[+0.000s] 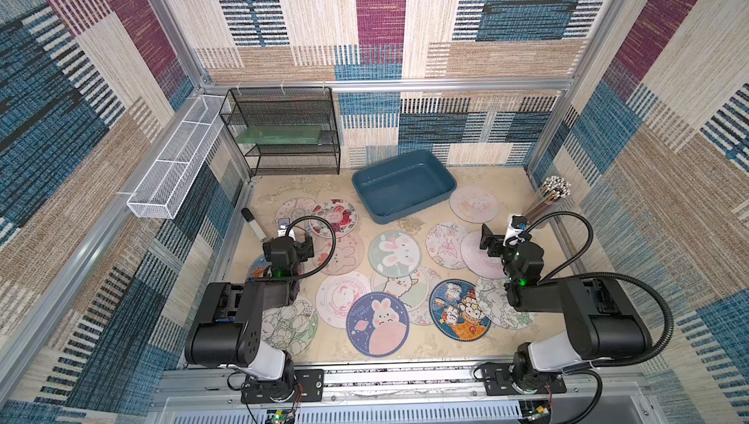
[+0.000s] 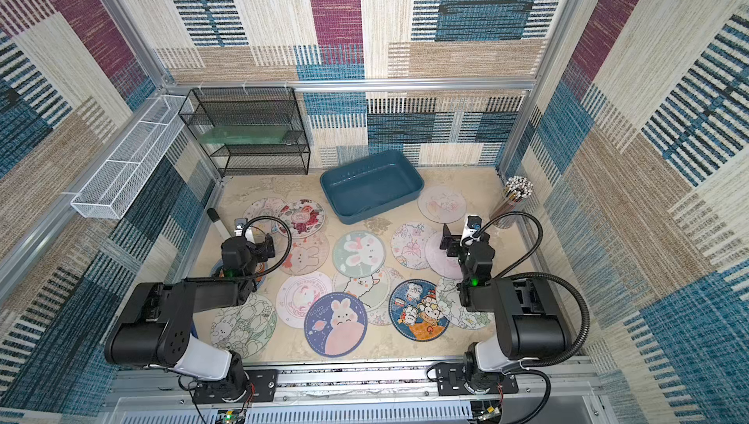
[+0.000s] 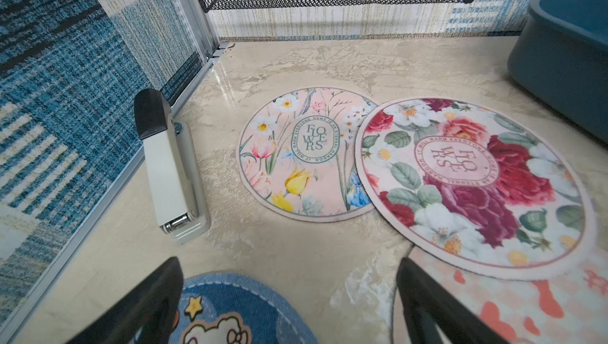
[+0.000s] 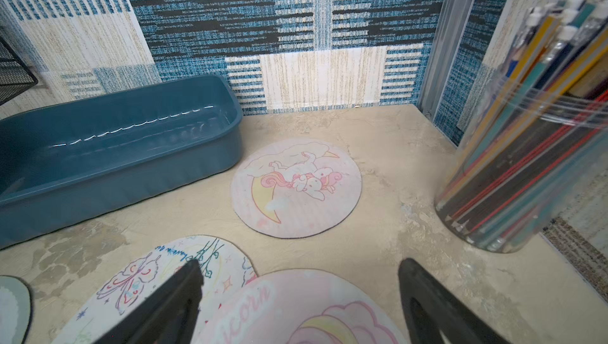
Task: Put the coasters into the storage box
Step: Pick up the coaster from the center of the board.
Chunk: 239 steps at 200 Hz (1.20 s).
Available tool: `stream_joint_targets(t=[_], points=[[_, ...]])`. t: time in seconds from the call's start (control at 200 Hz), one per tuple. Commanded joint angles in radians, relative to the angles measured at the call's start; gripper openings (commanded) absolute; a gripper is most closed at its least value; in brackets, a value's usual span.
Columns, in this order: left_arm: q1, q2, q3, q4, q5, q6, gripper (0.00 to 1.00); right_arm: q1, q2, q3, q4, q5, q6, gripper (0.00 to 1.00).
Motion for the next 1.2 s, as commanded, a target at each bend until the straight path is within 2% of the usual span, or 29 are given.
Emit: stream_joint_targets(t=[0.0, 0.861, 0.886, 1.012, 1.097, 1.192], points=[[0.0, 0.001, 0.005, -0.001, 0.012, -0.019, 0.99, 0.0, 0.0, 0.001, 0.037, 0.003, -0.008, 0.95], [0.0, -0.007, 0.005, 0.013, 0.015, -0.009, 0.98, -0.004, -0.014, 0.02, 0.001, -0.002, -0.01, 0.95], [0.0, -0.024, 0.018, -0.019, 0.023, -0.005, 0.97, -0.005, -0.028, 0.041, -0.041, -0.001, -0.012, 0.95], [-0.001, -0.135, 0.158, -0.374, 0.066, 0.014, 0.96, 0.009, -0.092, 0.279, -0.509, 0.027, -0.001, 0.95], [-0.003, -0.194, 0.214, -0.501, 0.113, 0.031, 0.96, 0.025, -0.118, 0.368, -0.667, 0.038, 0.008, 0.95], [-0.013, -0.252, 0.27, -0.652, 0.126, -0.003, 0.96, 0.036, -0.145, 0.462, -0.852, 0.018, 0.063, 0.95]])
